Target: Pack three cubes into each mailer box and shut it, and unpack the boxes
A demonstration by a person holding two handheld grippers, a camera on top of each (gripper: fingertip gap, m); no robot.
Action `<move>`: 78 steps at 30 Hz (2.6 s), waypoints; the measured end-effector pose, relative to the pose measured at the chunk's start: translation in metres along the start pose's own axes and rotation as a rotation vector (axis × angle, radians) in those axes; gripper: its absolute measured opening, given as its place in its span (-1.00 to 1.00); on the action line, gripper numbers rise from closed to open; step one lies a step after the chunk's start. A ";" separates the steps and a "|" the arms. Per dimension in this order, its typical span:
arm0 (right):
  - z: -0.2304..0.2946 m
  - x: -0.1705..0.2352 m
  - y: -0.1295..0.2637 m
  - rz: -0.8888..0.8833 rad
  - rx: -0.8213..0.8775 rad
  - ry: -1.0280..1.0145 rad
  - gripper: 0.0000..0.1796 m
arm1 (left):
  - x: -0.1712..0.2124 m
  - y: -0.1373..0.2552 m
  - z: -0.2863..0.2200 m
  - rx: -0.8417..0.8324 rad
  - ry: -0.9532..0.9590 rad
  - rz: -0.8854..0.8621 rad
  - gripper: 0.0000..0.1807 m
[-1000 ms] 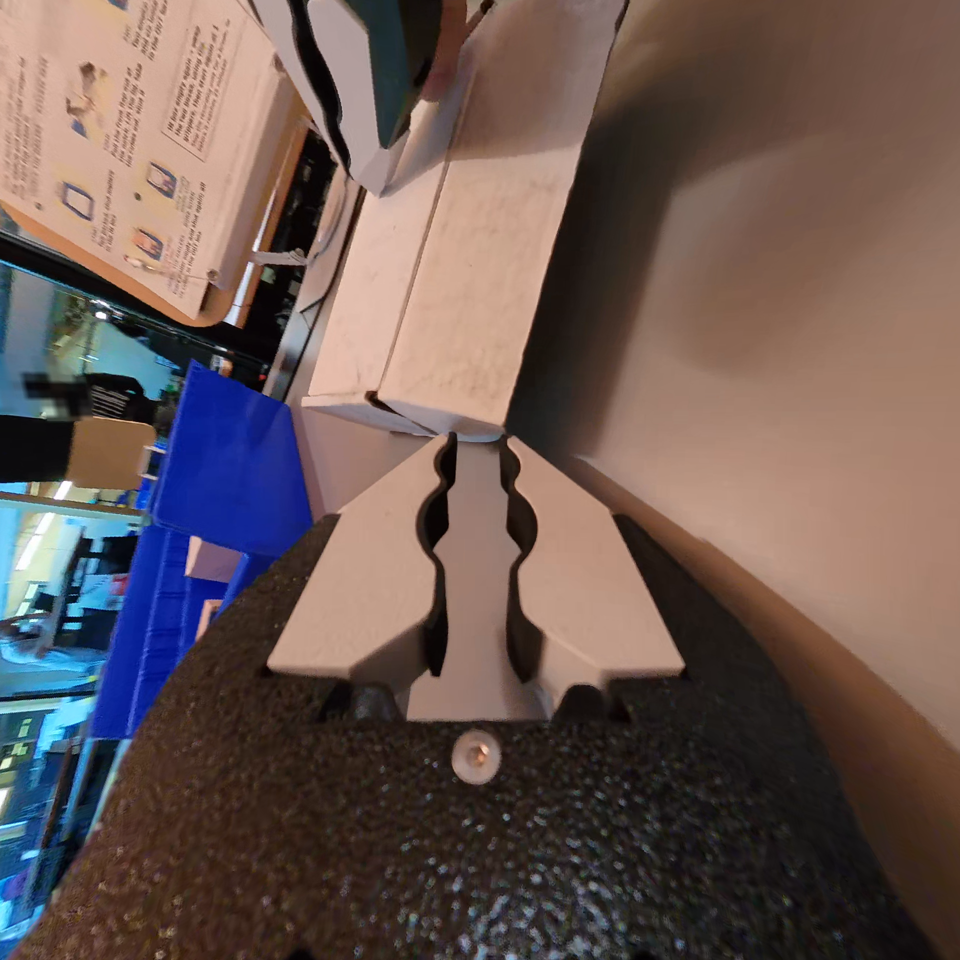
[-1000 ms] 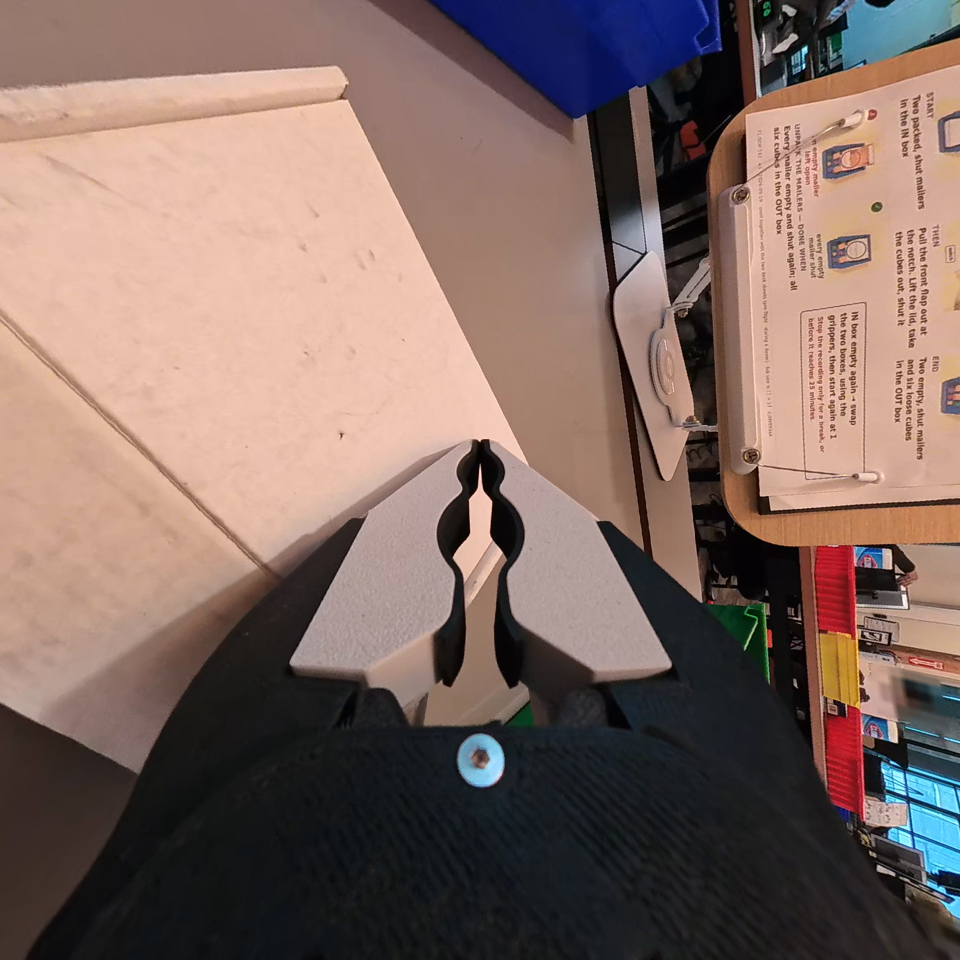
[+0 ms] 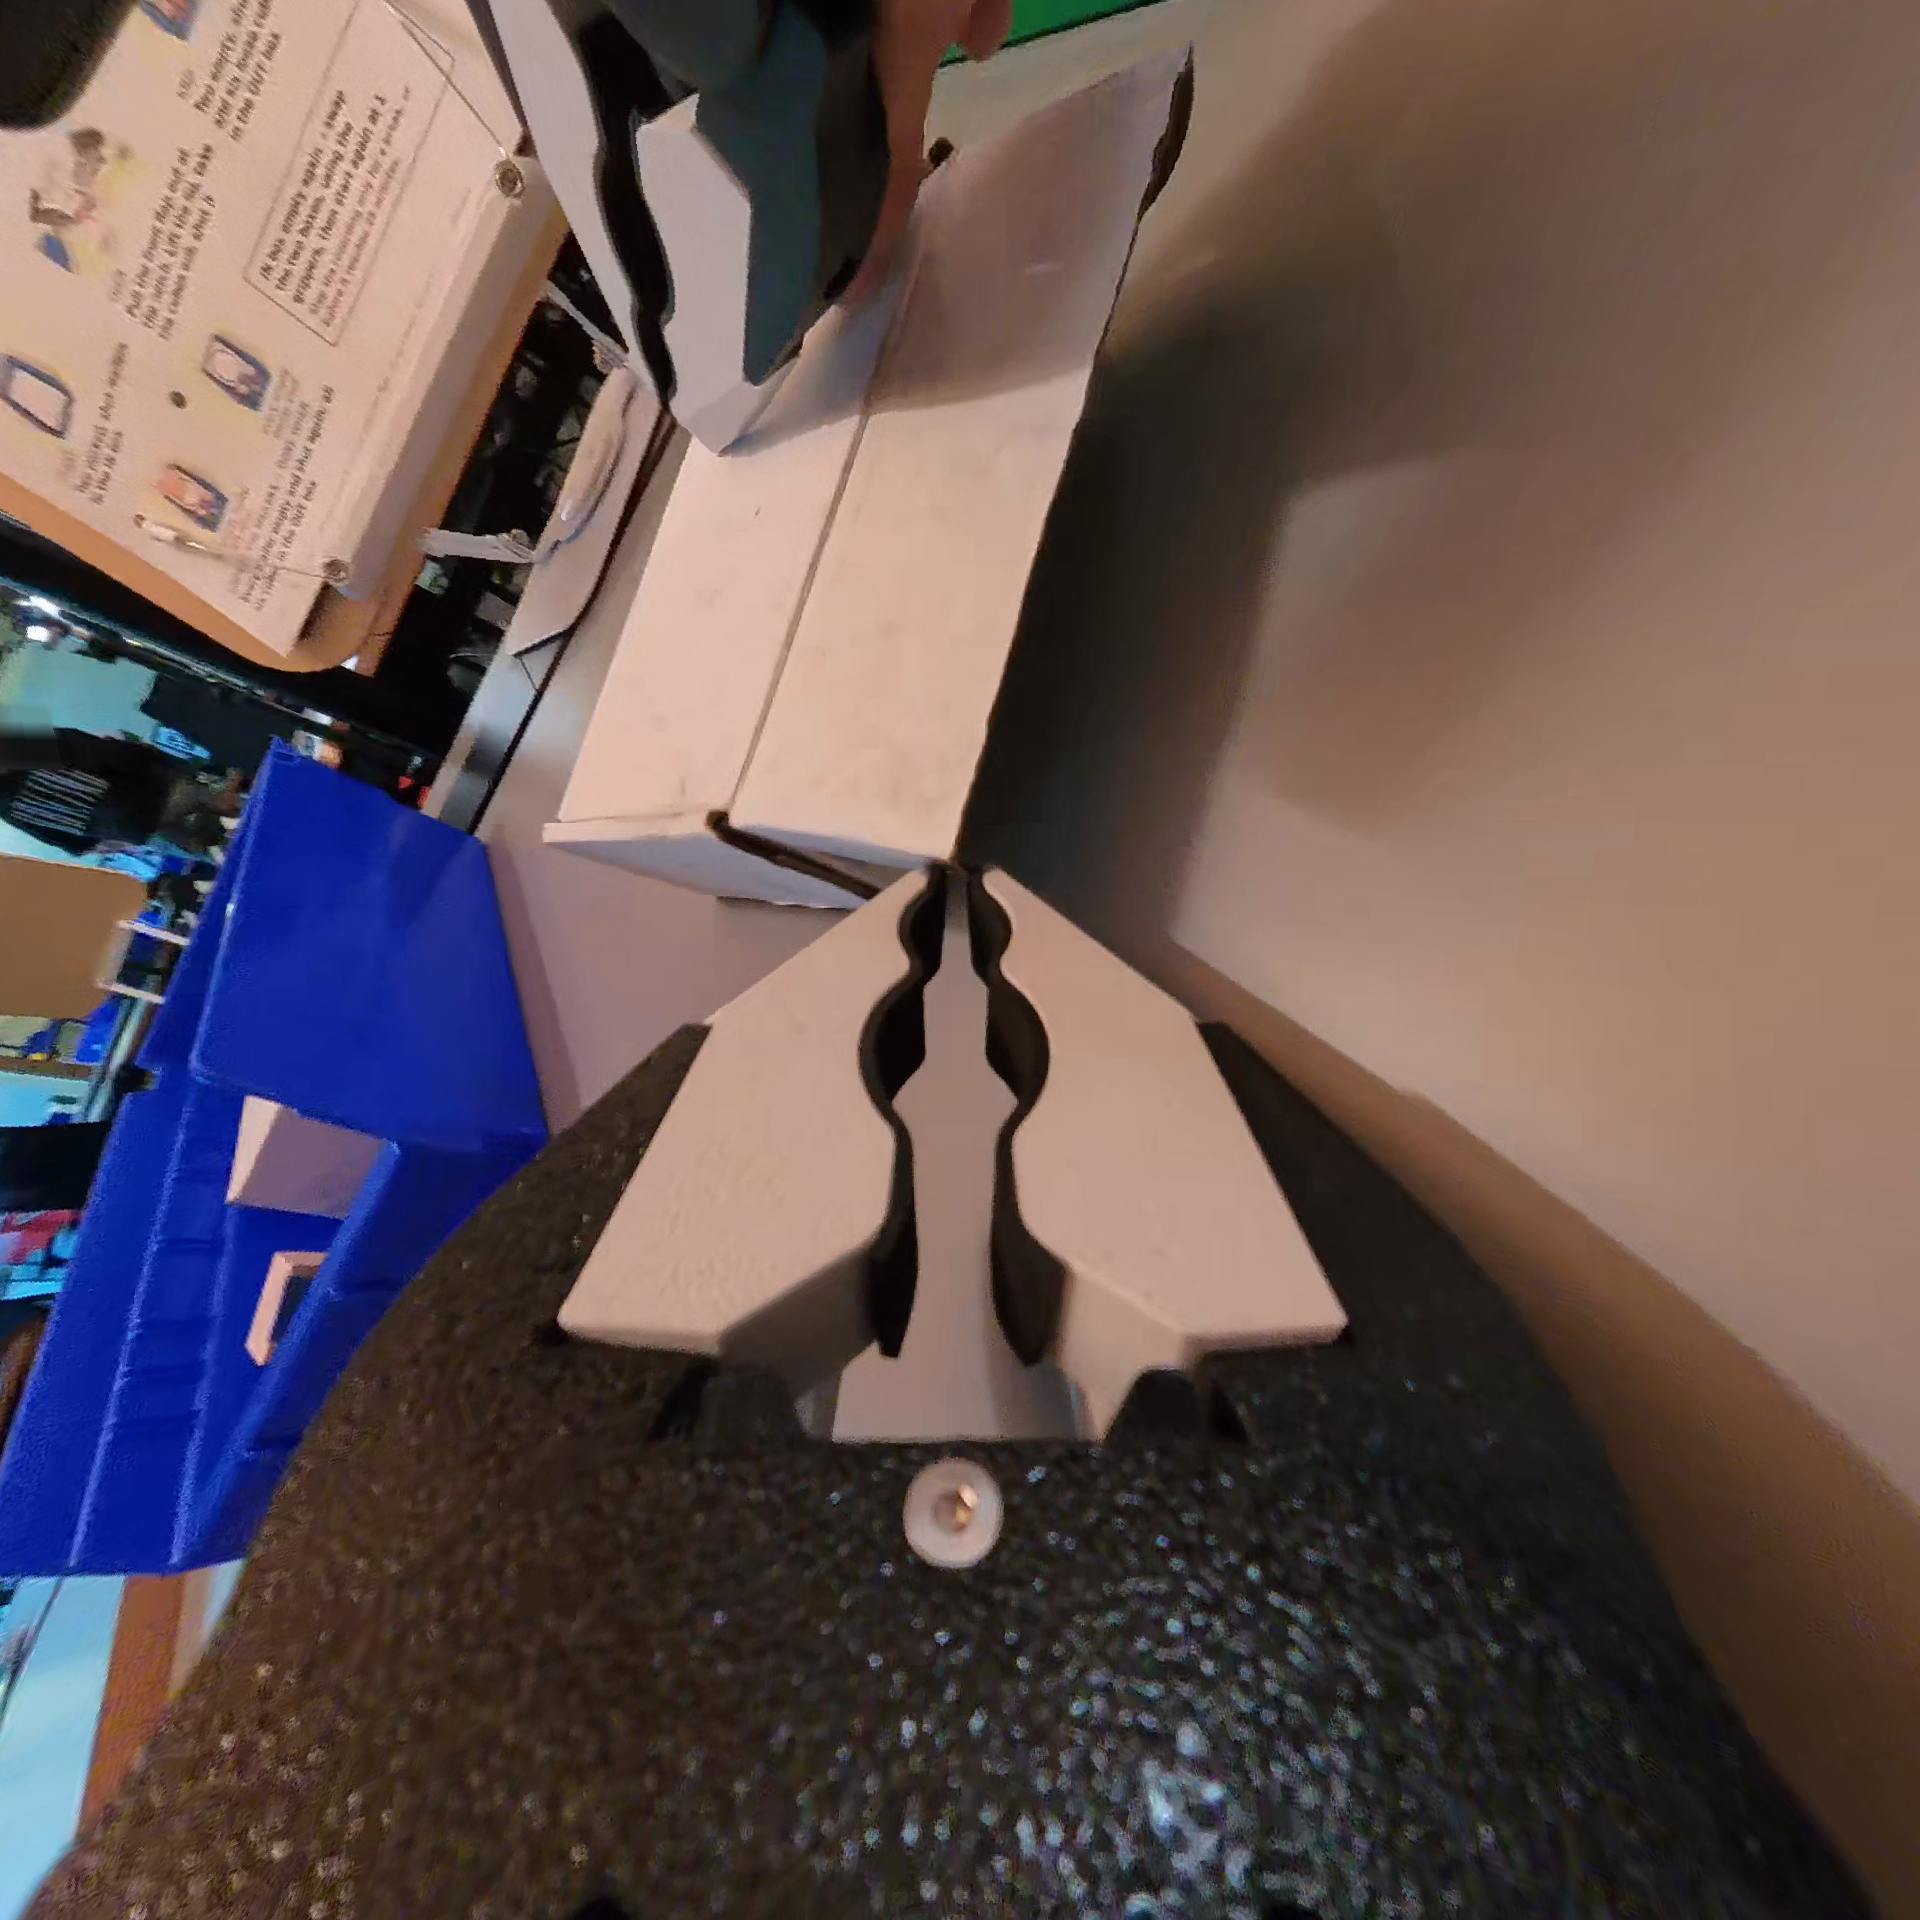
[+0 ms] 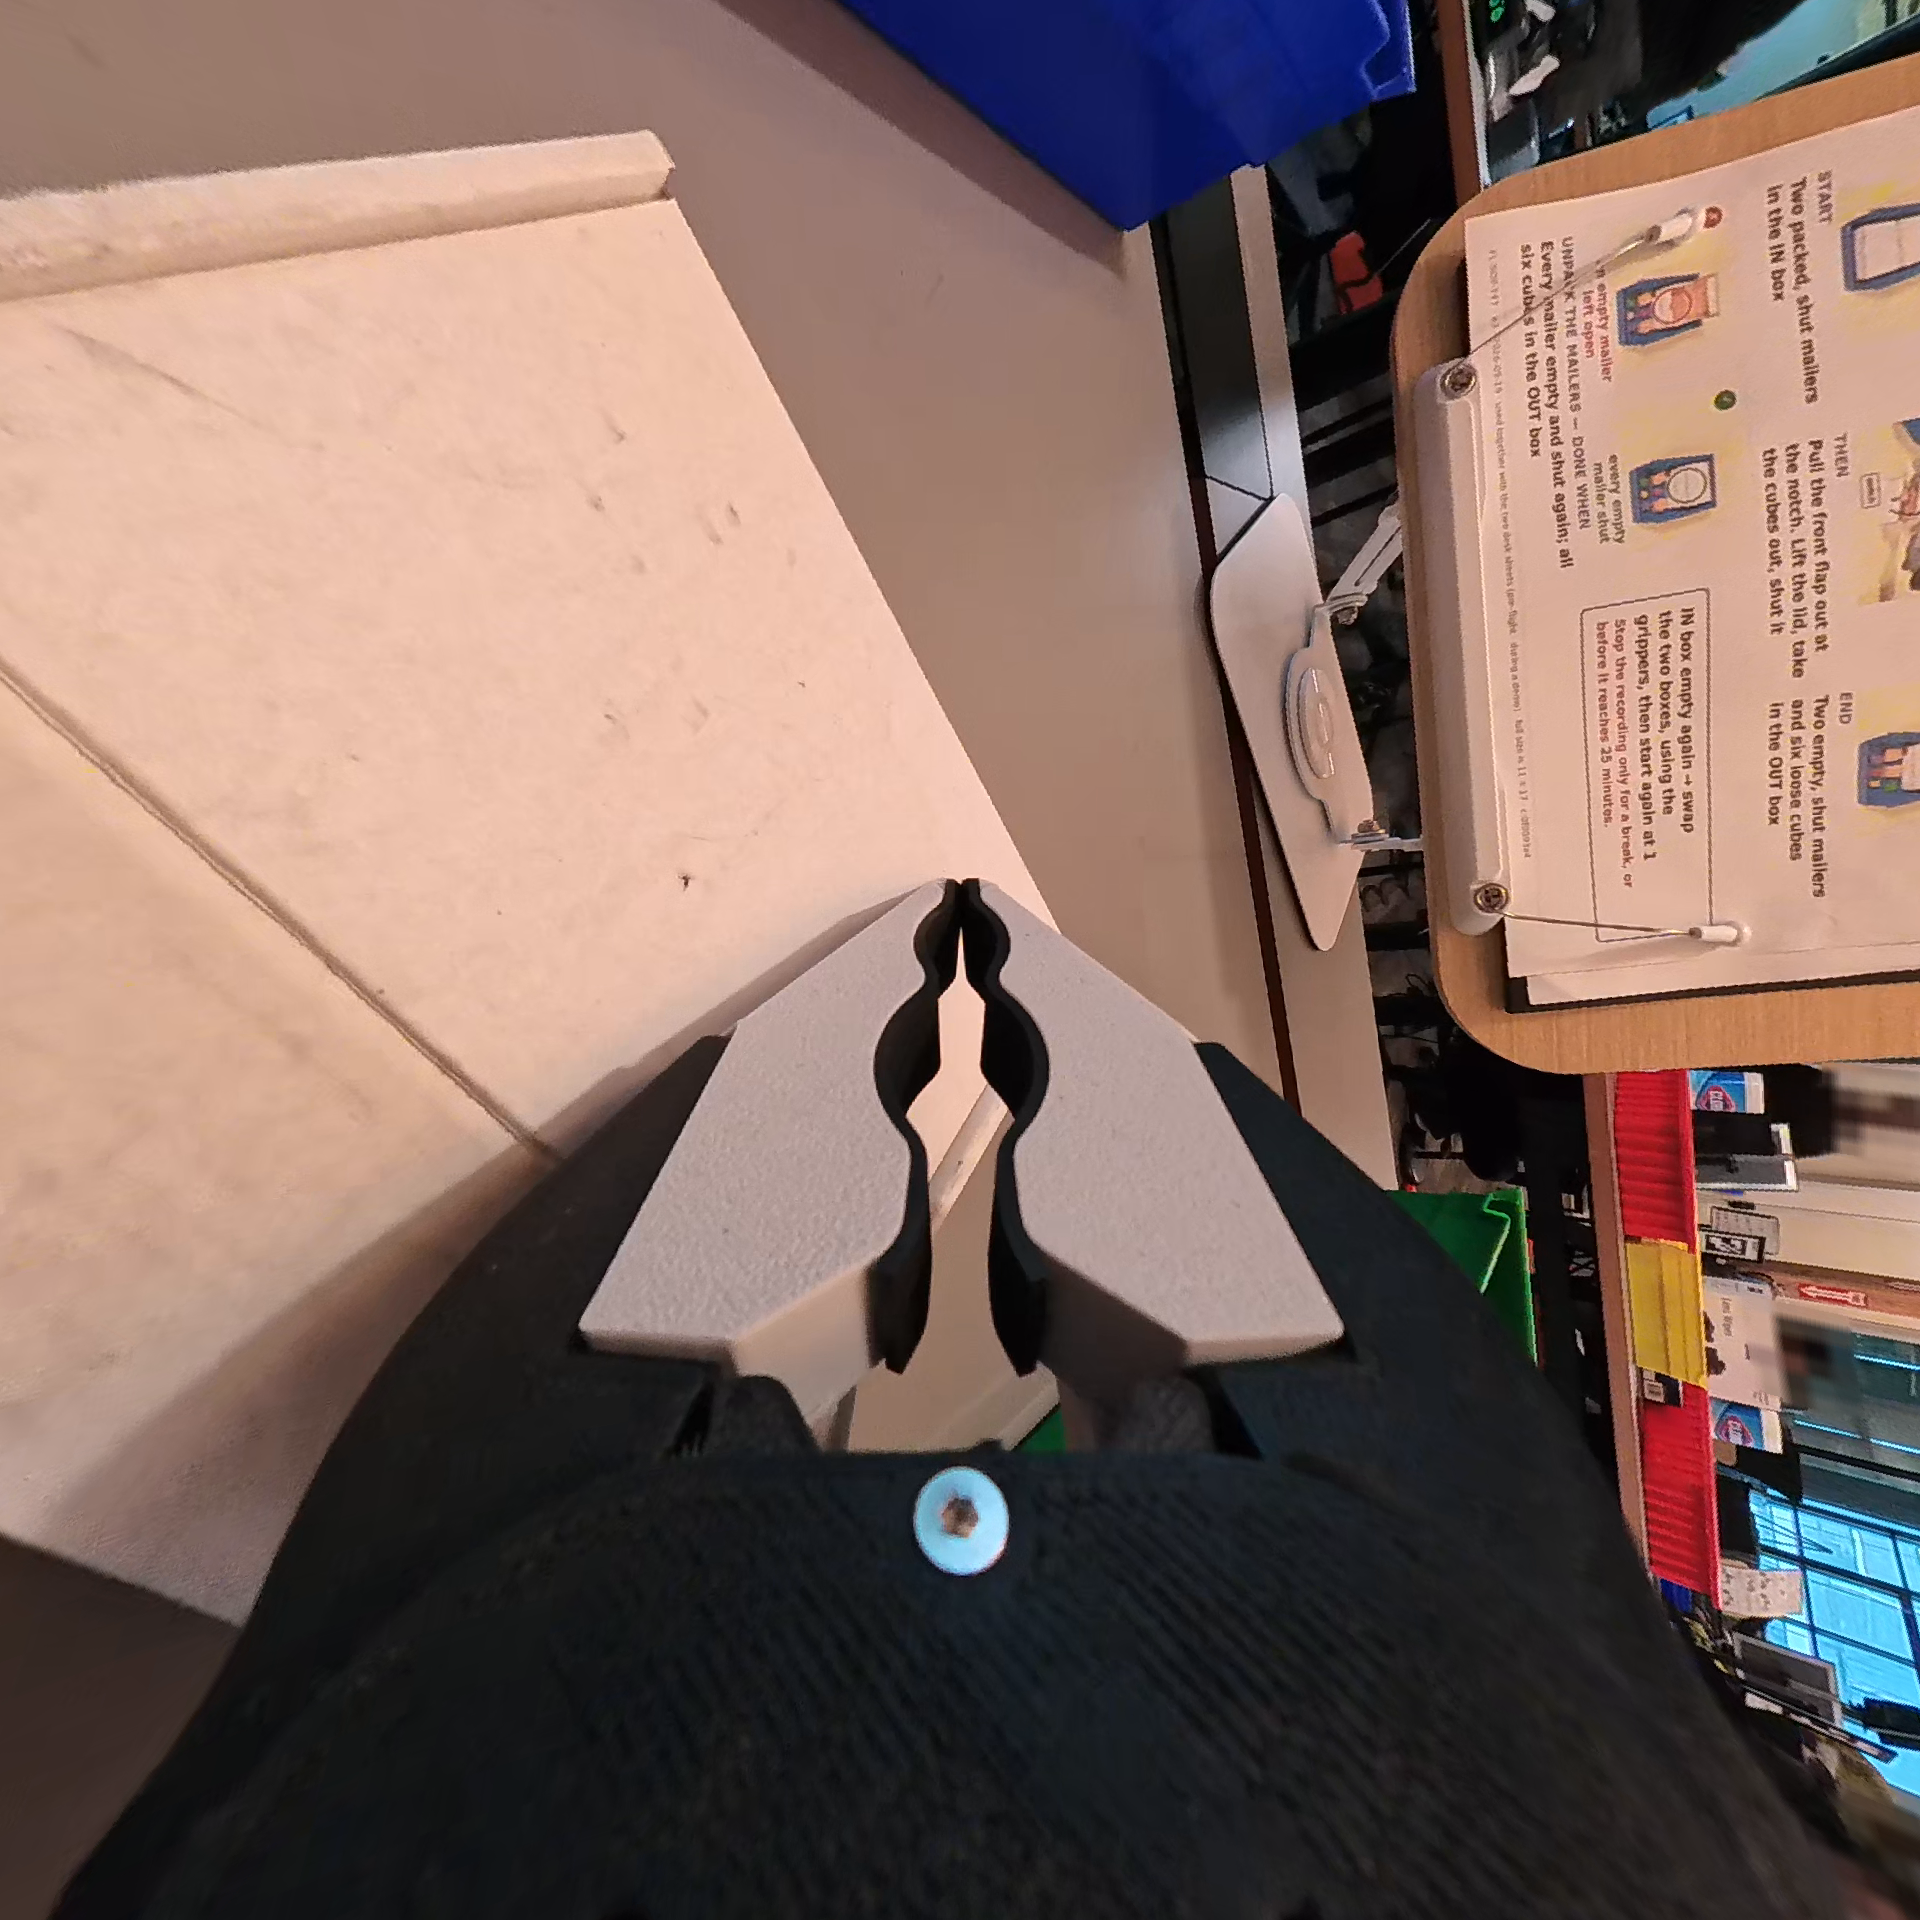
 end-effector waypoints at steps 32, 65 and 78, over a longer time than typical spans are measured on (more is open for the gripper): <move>0.000 0.000 0.001 -0.020 -0.001 -0.026 -1.00 | 0.001 0.006 0.027 0.499 0.923 -0.107 -0.54; 0.036 0.077 0.089 -0.068 -0.267 -0.405 -0.34 | 0.013 -0.008 0.087 0.238 0.662 -0.181 -0.49; 0.042 0.079 0.071 -0.248 -0.401 -0.643 -0.44 | -0.001 -0.028 0.107 0.240 0.647 -0.320 -0.34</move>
Point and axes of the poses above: each gripper's, where its closed fingertips meet, y back along the fingers, x out of its underside, z = x × y across the jaws, the point moved 5 cm from there along y, back along the fingers, and after that the axes turned 4 degrees about -z, right-handed, at the moved point
